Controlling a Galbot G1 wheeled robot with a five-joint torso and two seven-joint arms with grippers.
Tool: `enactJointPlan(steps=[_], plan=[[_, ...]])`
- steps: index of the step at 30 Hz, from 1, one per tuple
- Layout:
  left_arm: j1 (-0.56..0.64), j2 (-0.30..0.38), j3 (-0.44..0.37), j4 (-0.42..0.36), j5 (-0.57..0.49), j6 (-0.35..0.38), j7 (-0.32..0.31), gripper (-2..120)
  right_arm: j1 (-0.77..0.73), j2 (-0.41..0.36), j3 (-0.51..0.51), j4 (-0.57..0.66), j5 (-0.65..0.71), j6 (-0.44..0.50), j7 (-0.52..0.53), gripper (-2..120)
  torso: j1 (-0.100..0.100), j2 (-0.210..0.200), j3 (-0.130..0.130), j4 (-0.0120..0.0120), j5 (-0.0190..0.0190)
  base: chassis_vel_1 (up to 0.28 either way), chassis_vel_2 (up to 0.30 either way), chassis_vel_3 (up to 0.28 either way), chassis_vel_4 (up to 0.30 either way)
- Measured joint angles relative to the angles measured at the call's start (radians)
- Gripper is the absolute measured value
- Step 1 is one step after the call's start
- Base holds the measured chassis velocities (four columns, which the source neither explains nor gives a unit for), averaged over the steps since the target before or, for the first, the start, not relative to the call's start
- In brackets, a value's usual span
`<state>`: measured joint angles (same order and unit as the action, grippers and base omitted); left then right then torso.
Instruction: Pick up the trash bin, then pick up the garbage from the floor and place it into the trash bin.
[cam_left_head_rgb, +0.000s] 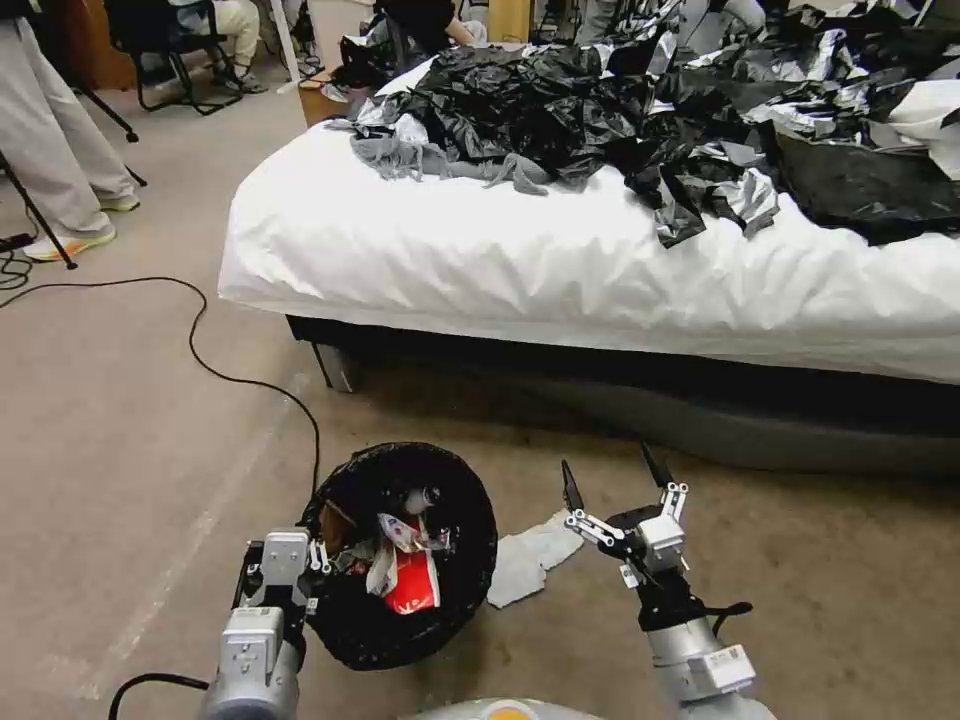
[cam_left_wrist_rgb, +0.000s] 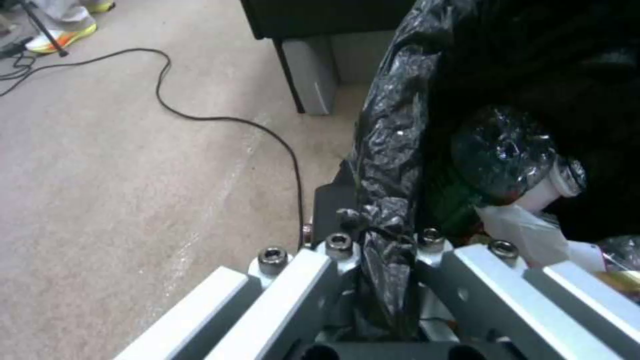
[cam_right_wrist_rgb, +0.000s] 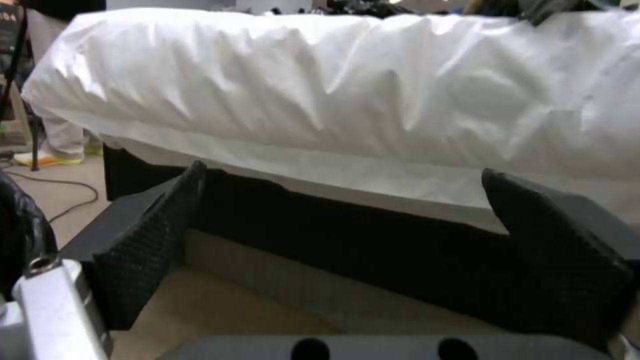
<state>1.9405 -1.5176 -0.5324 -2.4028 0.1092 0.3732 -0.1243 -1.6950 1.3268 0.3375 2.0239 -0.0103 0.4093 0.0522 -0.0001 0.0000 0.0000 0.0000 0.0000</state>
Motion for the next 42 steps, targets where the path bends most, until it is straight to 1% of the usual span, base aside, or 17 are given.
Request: enactJointPlan(steps=[4,7,8,10,11,12,14,15,16,17,19,20,22,24,27,36,42], plan=[[0.001,-0.003,0.001,0.000,0.000,-0.001,0.000,0,0.034,-0.008,-0.008,-0.036,0.025,-0.050,-0.010,100,0.000,0.000,0.000,0.0000,-0.0001,0.000,0.000,0.000,0.000],[0.003,-0.004,0.005,-0.002,0.003,-0.001,-0.001,0,0.094,-0.028,-0.045,-0.113,0.067,-0.148,-0.027,100,0.000,0.000,0.000,0.0001,0.0001,0.000,0.000,0.000,0.000],[0.003,-0.004,0.005,-0.002,0.003,-0.001,-0.001,0,0.094,-0.028,-0.045,-0.113,0.067,-0.148,-0.027,100,0.000,0.000,0.000,0.0001,0.0001,0.000,0.000,0.000,0.000],[0.005,-0.004,0.005,-0.002,0.006,-0.001,-0.001,0,0.124,-0.047,-0.078,-0.146,0.119,-0.234,-0.047,100,0.000,0.000,0.000,-0.0001,0.0001,0.000,0.000,0.000,0.000],[0.006,-0.004,0.005,-0.002,0.009,-0.001,-0.001,0,0.150,-0.059,-0.096,-0.165,0.154,-0.306,-0.061,100,0.000,0.000,0.000,0.0001,0.0000,0.000,0.000,0.000,0.000],[0.006,-0.004,0.005,-0.002,0.009,-0.001,-0.001,0,0.150,-0.059,-0.096,-0.165,0.154,-0.306,-0.061,100,0.000,0.000,0.000,0.0001,0.0000,0.000,0.000,0.000,0.000],[0.006,-0.005,0.009,-0.002,0.016,-0.001,-0.002,0,0.193,-0.072,-0.121,-0.196,0.197,-0.416,-0.074,100,0.000,0.000,0.000,-0.0001,0.0000,0.000,0.000,0.000,0.000],[0.006,-0.006,0.012,-0.002,0.021,-0.001,-0.003,0,0.227,-0.080,-0.138,-0.222,0.220,-0.494,-0.083,100,0.000,0.000,0.000,0.0002,0.0001,0.000,0.000,0.000,0.000],[0.006,-0.007,0.015,-0.002,0.025,-0.001,-0.003,0,0.250,-0.083,-0.153,-0.245,0.231,-0.538,-0.086,100,0.000,0.000,0.000,0.0000,0.0000,0.000,0.000,0.000,0.000],[0.006,-0.007,0.015,-0.002,0.025,-0.001,-0.003,0,0.250,-0.083,-0.153,-0.245,0.231,-0.538,-0.086,100,0.000,0.000,0.000,0.0000,0.0000,0.000,0.000,0.000,0.000],[0.006,-0.010,0.018,0.001,0.031,-0.001,-0.003,0,0.299,-0.085,-0.182,-0.309,0.236,-0.604,-0.096,100,0.000,0.000,0.000,0.0002,0.0000,0.000,0.000,0.000,0.000],[0.006,-0.010,0.018,0.001,0.031,-0.001,-0.003,0,0.299,-0.085,-0.182,-0.309,0.236,-0.604,-0.096,100,0.000,0.000,0.000,0.0002,0.0000,0.000,0.000,0.000,0.000],[0.006,-0.013,0.020,0.006,0.035,-0.001,-0.004,0,0.350,-0.071,-0.209,-0.419,0.218,-0.628,-0.105,100,0.000,0.000,0.000,0.0000,0.0001,0.000,0.000,0.000,0.000],[0.006,-0.014,0.020,0.007,0.035,-0.002,-0.003,0,0.361,-0.065,-0.213,-0.446,0.212,-0.628,-0.107,100,0.000,0.000,0.000,0.0000,0.0002,0.000,0.000,0.000,0.000],[0.008,-0.014,0.014,0.014,0.036,-0.003,-0.004,0,0.442,-0.015,-0.218,-0.651,0.177,-0.584,-0.135,100,0.000,0.000,0.000,0.0000,0.0000,0.000,0.000,0.000,0.000],[0.009,-0.017,0.018,0.019,0.038,-0.005,-0.005,0,0.488,0.004,-0.210,-0.757,0.169,-0.537,-0.152,100,0.000,0.000,0.000,0.0000,0.0000,0.000,0.000,0.000,0.000],[0.010,-0.018,0.019,0.019,0.039,-0.005,-0.006,0,0.503,0.015,-0.207,-0.805,0.159,-0.515,-0.161,96,0.000,0.000,0.000,0.0000,0.0000,0.000,0.000,0.000,0.000]])
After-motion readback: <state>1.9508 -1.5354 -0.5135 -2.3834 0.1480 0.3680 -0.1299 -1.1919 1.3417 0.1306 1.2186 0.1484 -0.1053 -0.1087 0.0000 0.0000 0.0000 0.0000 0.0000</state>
